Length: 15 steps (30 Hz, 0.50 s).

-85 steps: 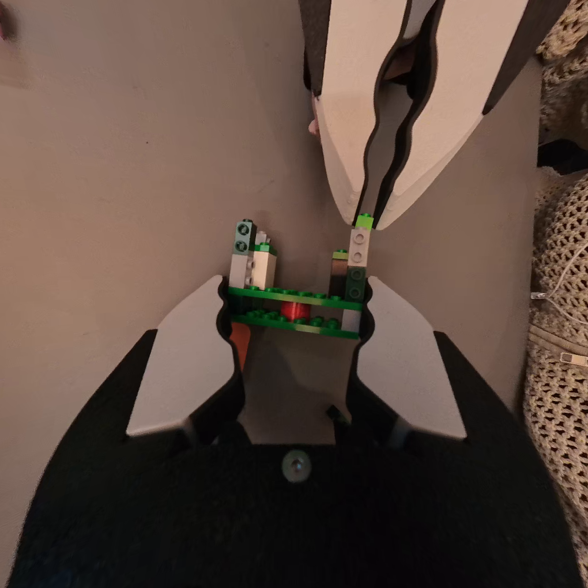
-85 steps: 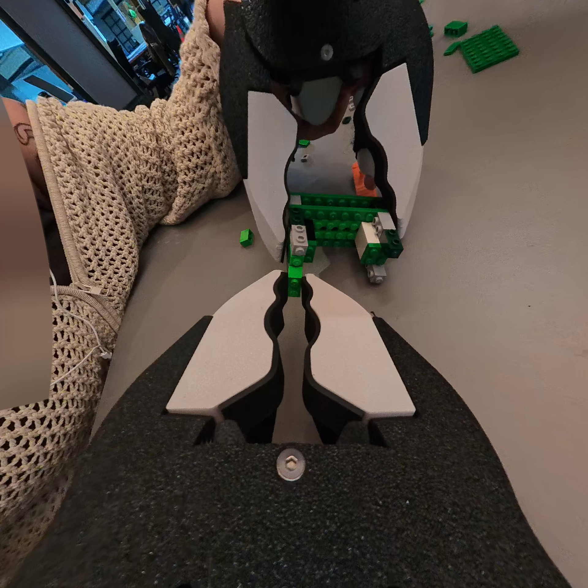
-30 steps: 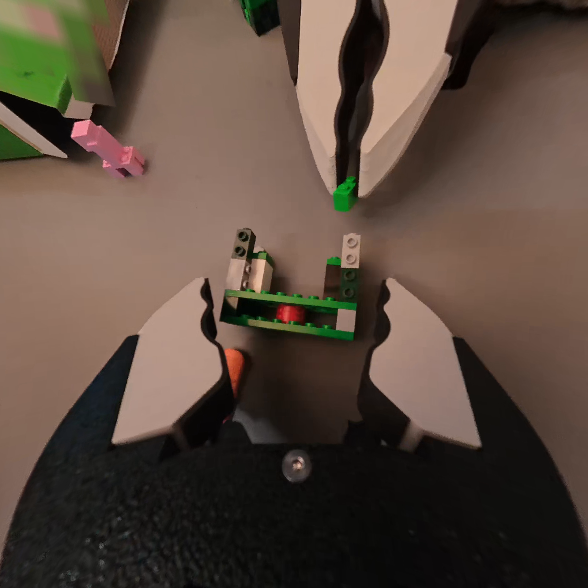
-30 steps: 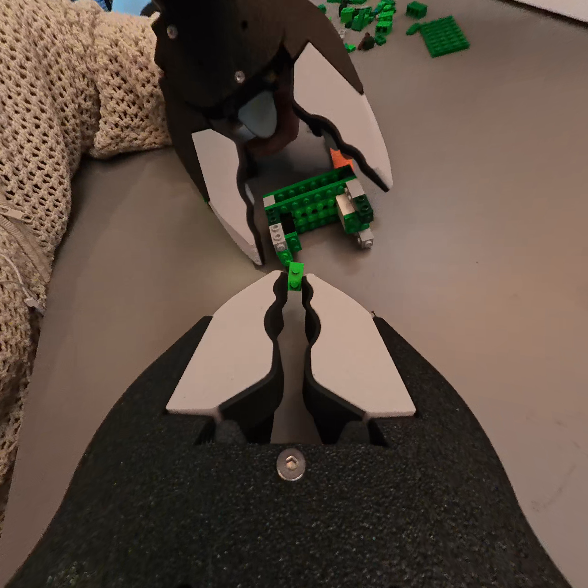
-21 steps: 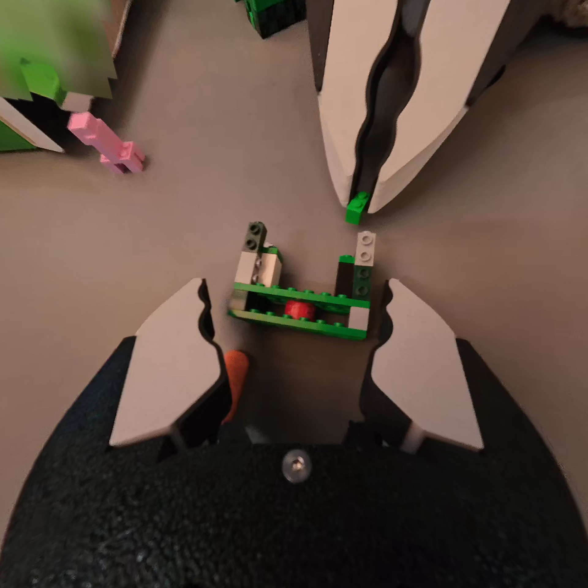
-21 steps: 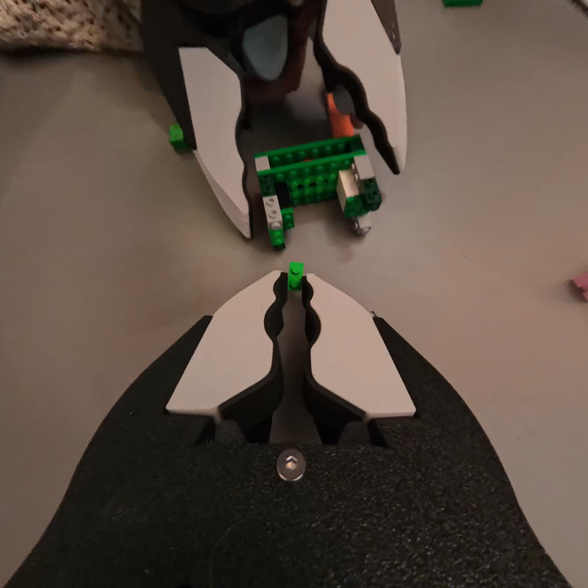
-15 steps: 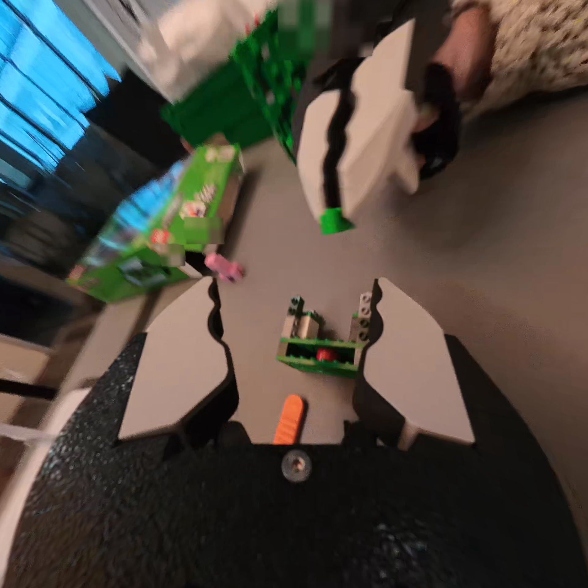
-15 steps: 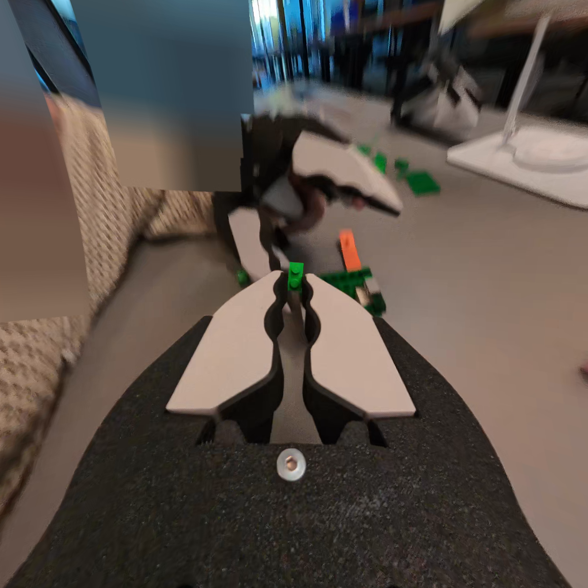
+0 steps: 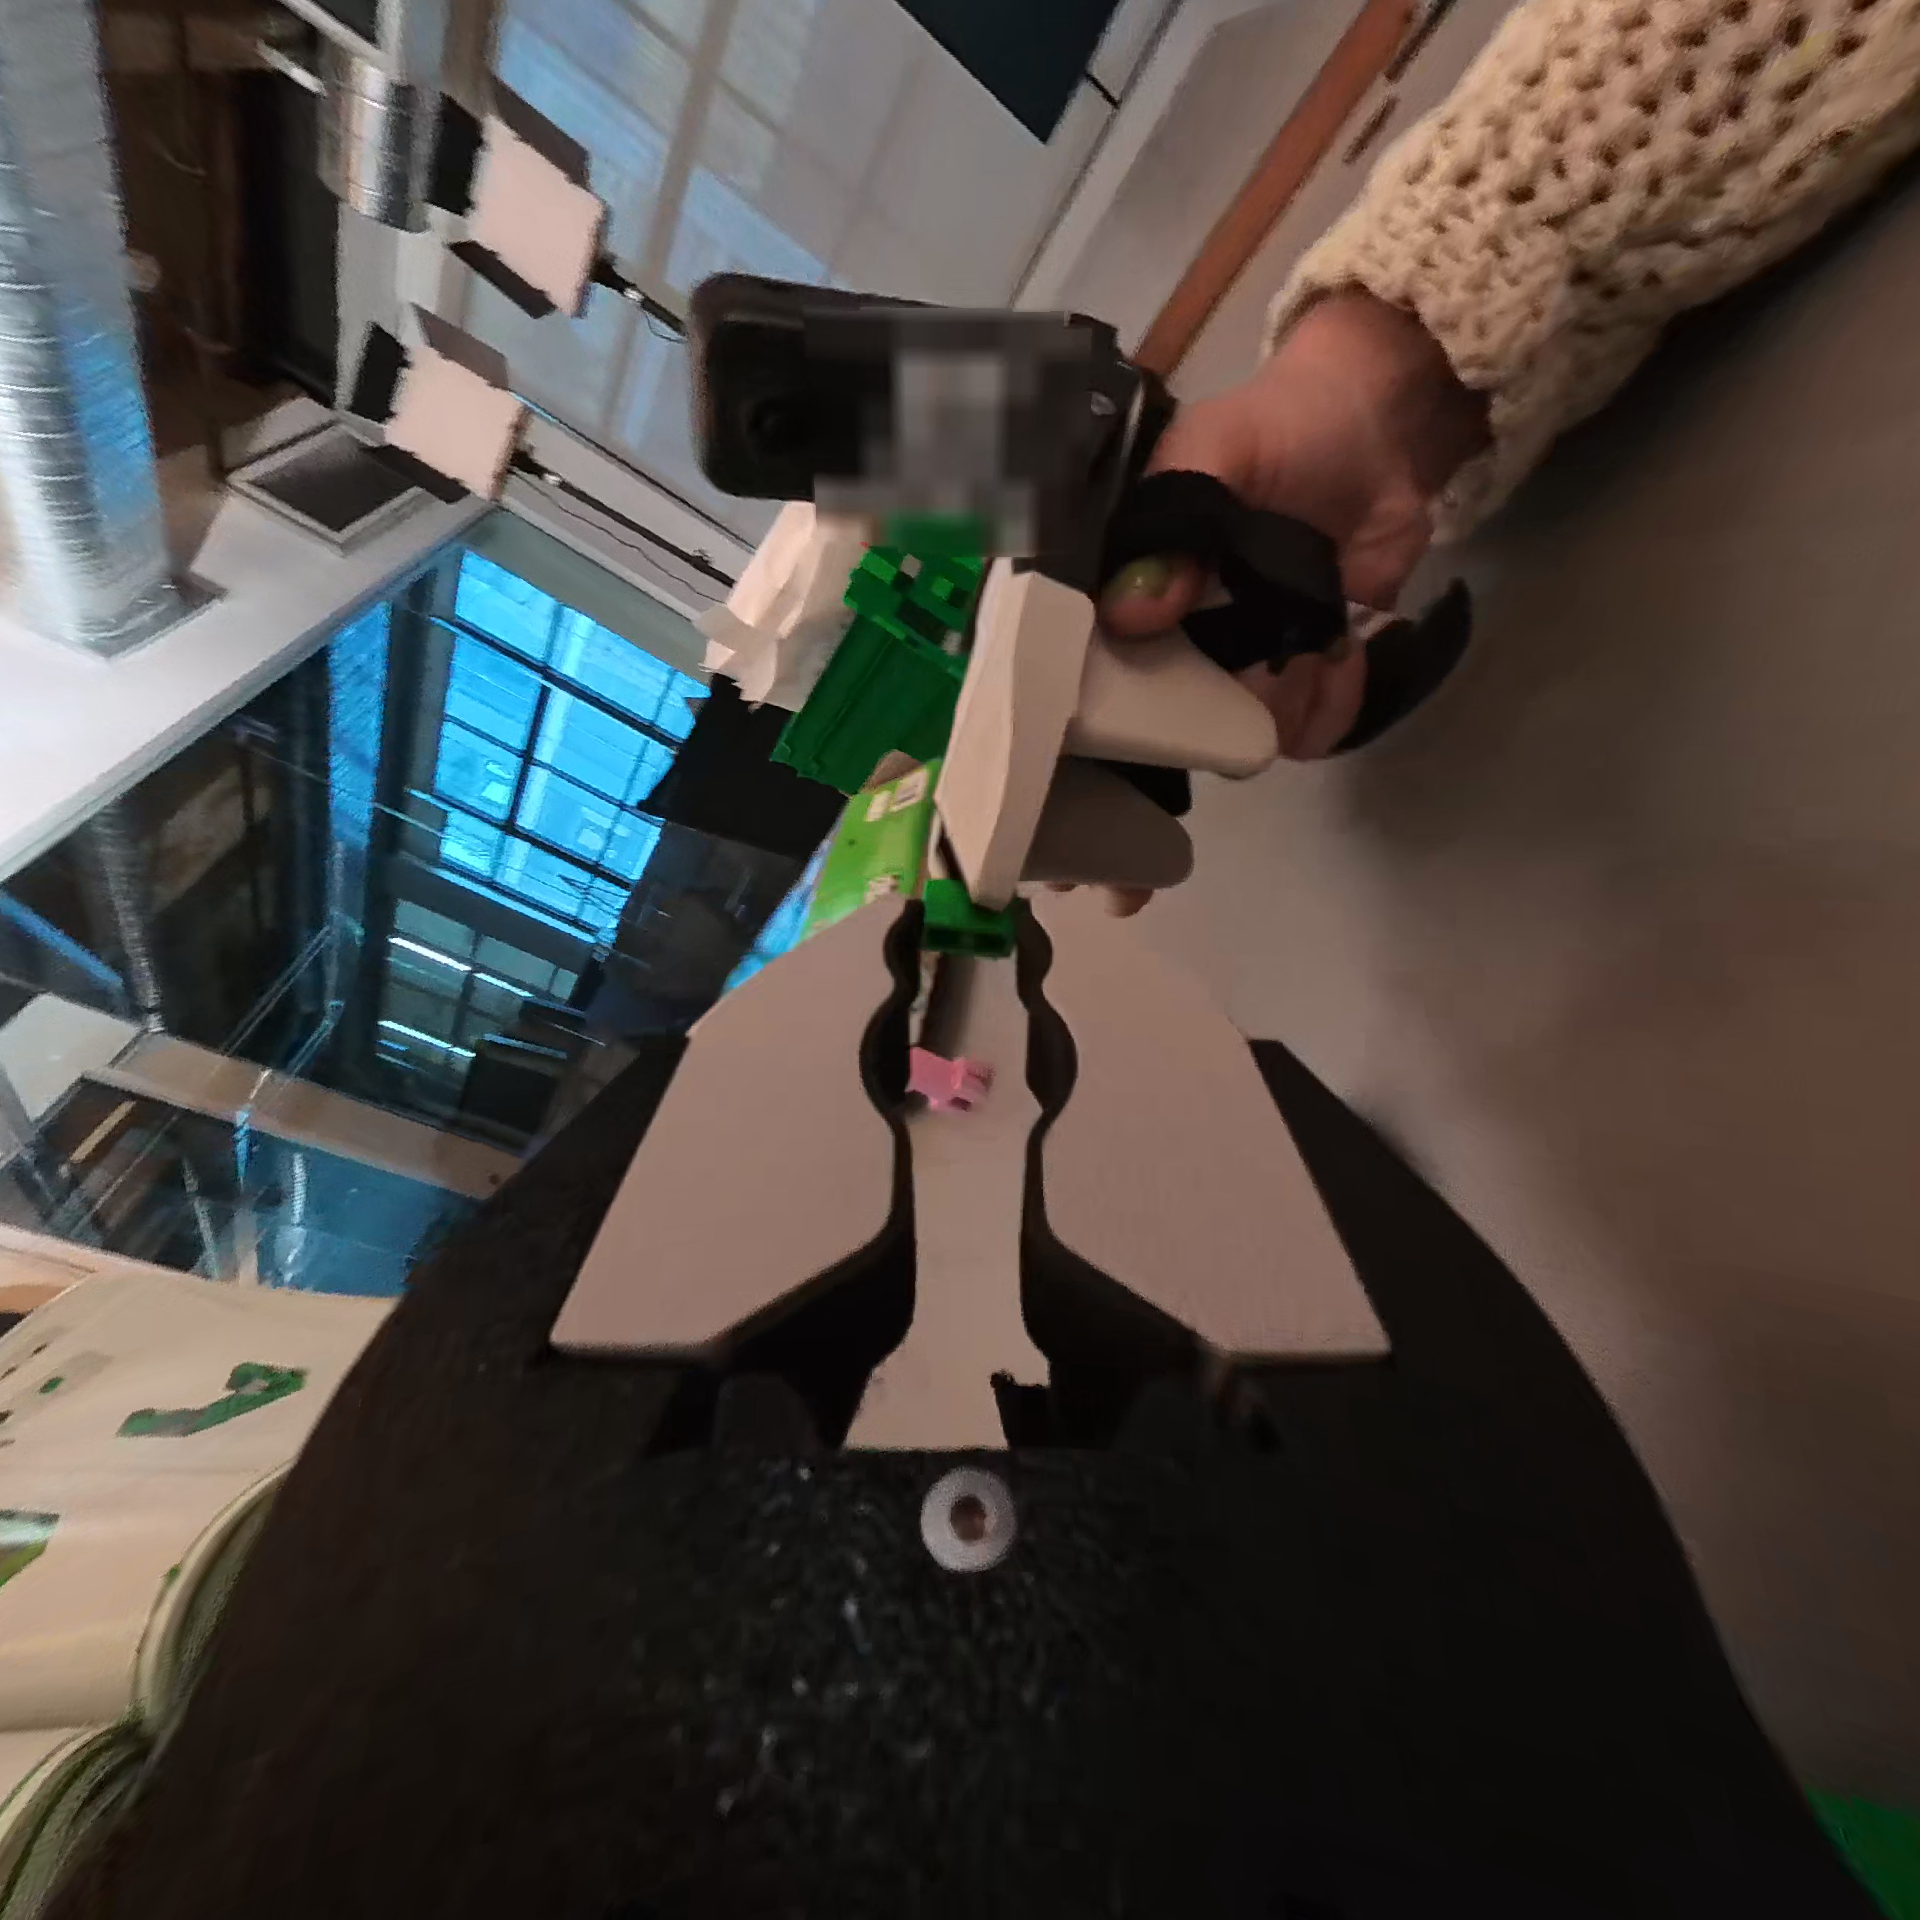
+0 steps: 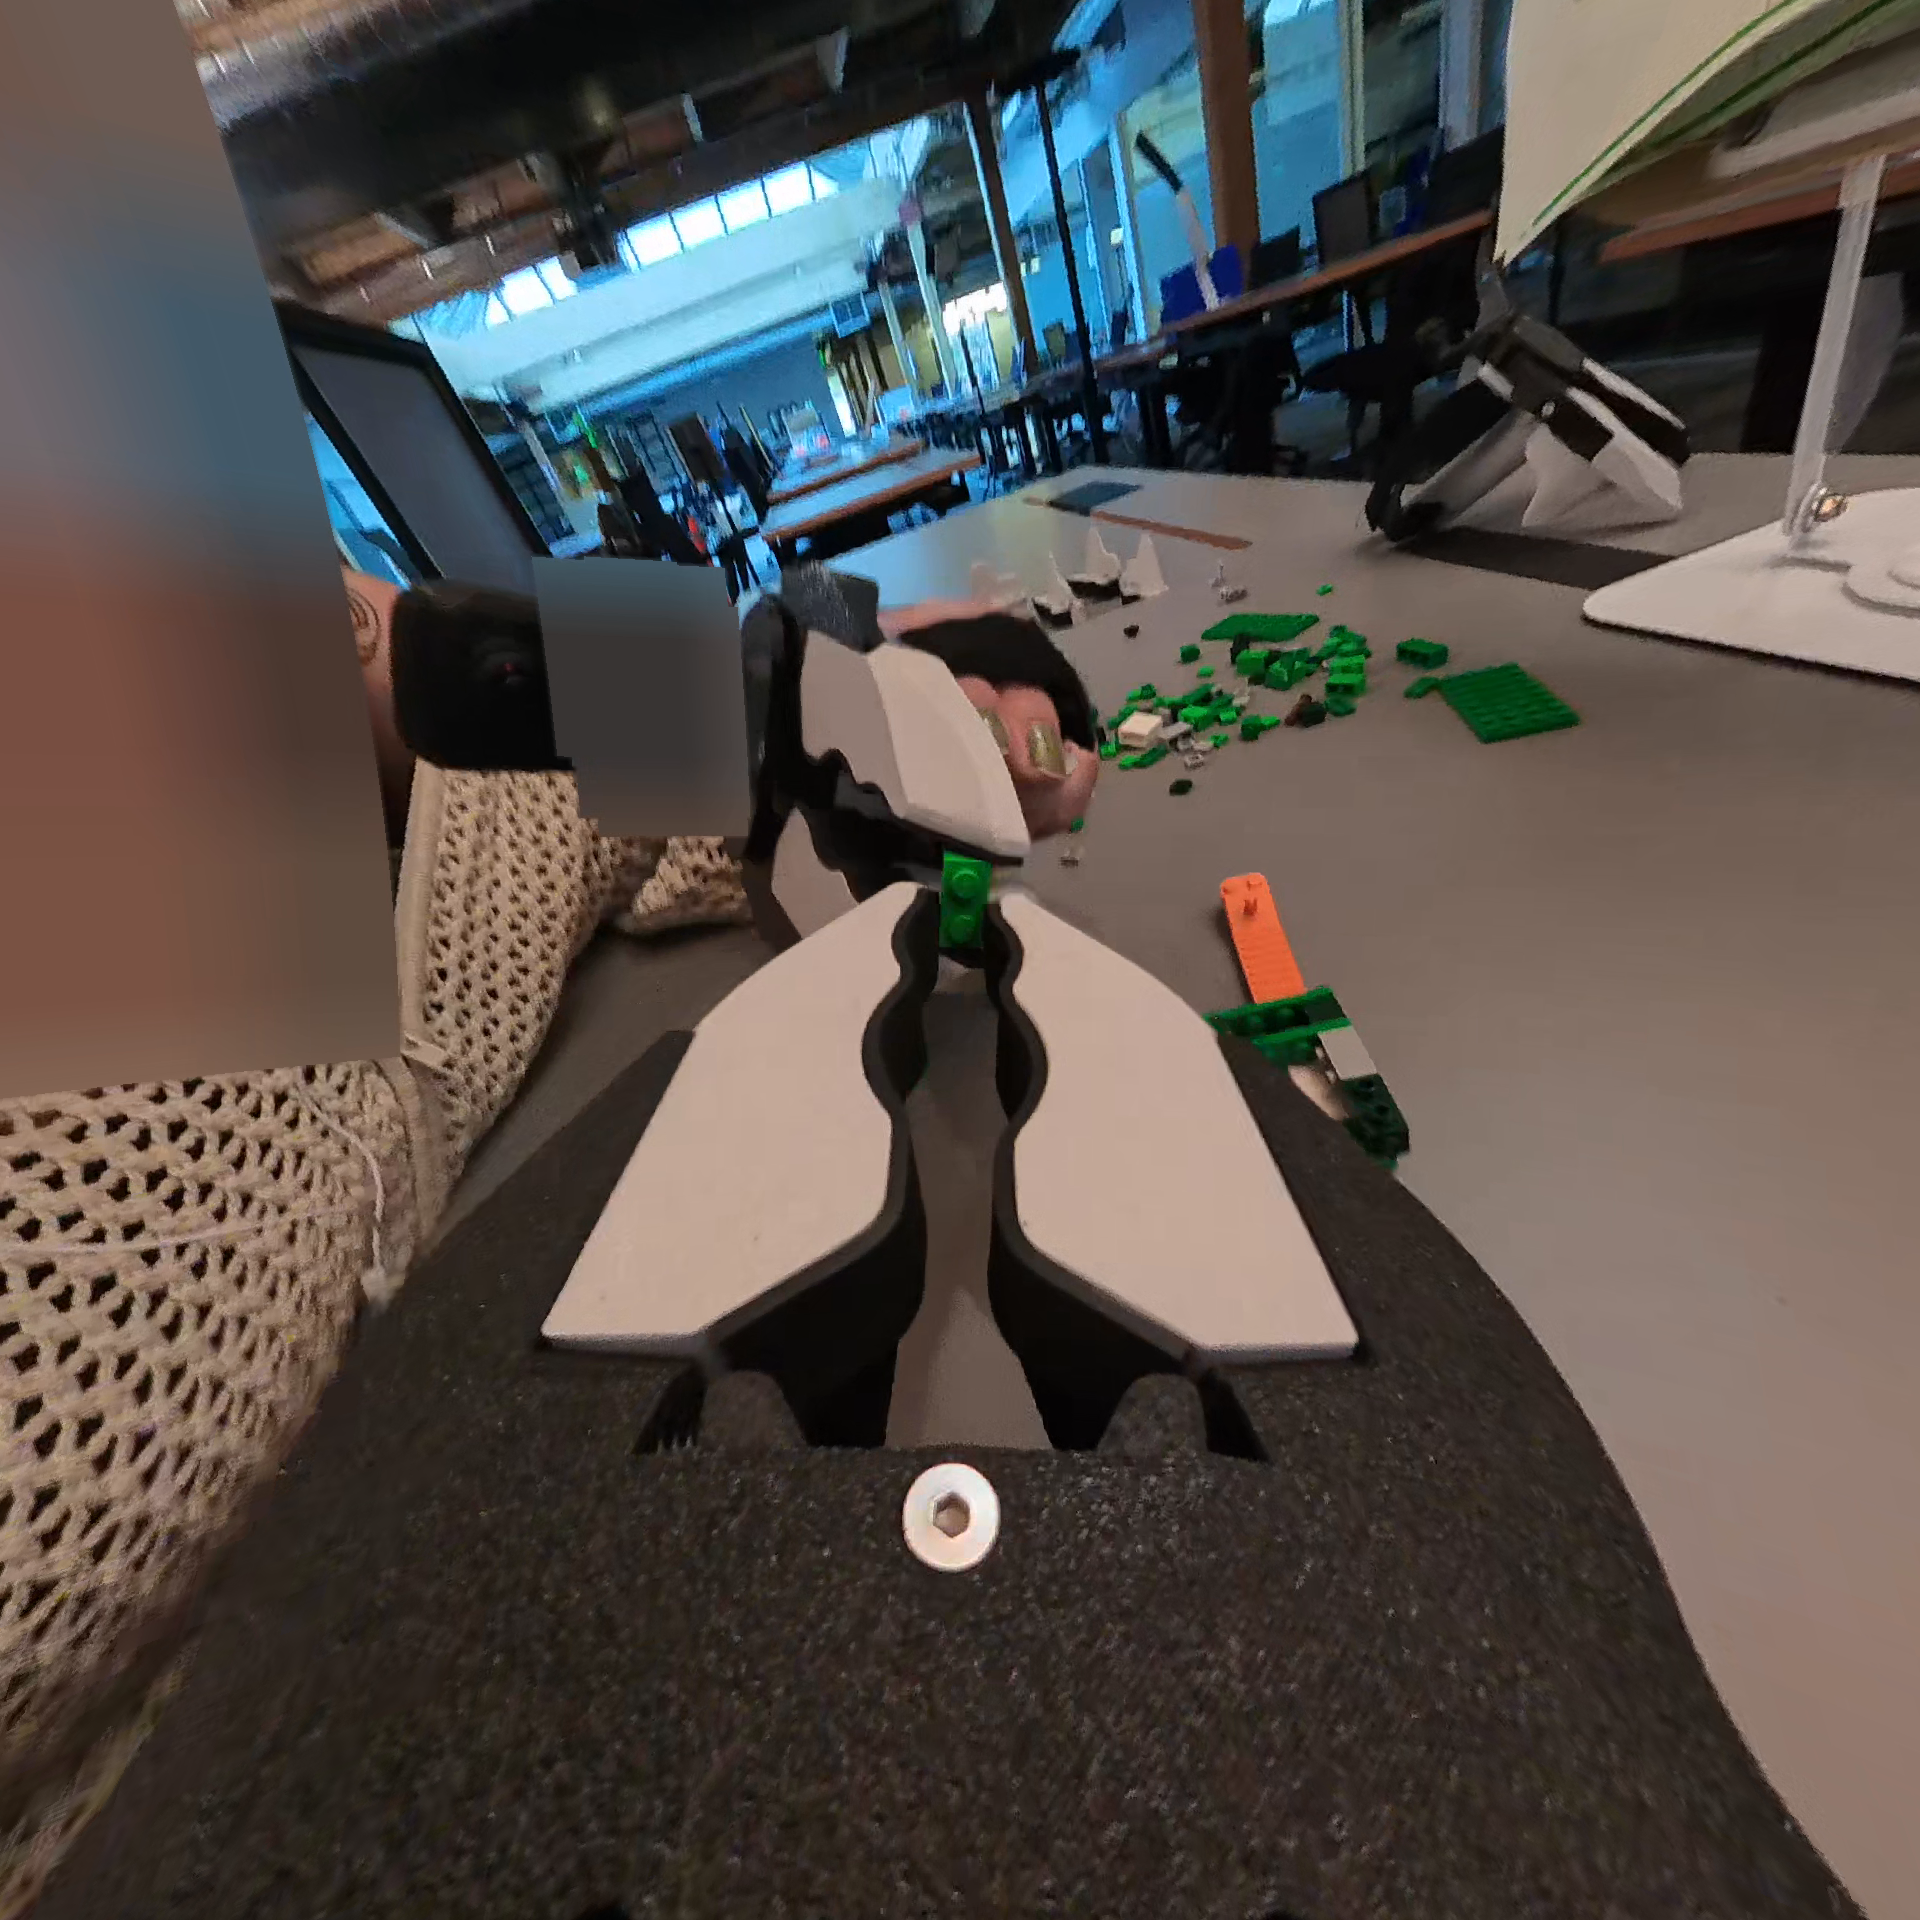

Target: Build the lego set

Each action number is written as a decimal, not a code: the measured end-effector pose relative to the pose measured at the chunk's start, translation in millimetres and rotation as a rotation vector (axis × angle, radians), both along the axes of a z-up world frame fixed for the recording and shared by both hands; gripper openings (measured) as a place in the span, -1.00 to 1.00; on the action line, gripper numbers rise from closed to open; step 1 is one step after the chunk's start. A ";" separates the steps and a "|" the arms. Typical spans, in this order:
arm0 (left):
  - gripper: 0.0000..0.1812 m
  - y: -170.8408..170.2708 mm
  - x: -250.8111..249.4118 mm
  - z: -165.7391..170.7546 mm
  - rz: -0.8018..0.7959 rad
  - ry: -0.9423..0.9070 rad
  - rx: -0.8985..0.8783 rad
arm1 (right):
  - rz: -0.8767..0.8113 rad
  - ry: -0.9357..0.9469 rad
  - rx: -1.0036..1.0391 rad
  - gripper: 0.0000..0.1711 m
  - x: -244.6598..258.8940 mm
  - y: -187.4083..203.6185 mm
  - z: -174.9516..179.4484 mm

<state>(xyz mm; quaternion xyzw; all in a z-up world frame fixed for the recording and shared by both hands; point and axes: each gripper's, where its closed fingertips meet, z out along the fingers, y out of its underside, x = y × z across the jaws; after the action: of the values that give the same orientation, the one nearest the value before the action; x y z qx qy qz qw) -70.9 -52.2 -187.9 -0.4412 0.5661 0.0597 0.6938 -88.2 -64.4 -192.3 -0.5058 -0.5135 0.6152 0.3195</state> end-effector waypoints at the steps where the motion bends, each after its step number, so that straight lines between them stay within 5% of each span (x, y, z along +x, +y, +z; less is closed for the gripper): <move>1: -0.82 -0.7 1.0 -4.1 -0.019 0.024 -0.023 | 0.008 -0.038 0.021 -0.89 1.8 0.2 -5.2; 10: -0.82 -12.3 7.0 -37.7 -0.132 0.280 -0.062 | 0.081 -0.237 0.137 -0.84 10.4 -11.0 -34.0; 15: -0.78 -8.2 6.9 -41.9 -0.116 0.234 -0.133 | 0.076 -0.270 0.167 -0.92 11.6 -8.2 -40.3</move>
<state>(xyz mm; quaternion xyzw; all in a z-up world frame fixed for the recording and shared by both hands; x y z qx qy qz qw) -64.1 -60.5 -229.9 -0.4430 0.6702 0.0328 0.5946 -76.6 -72.7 -232.6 -0.5358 -0.6200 0.5083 0.2649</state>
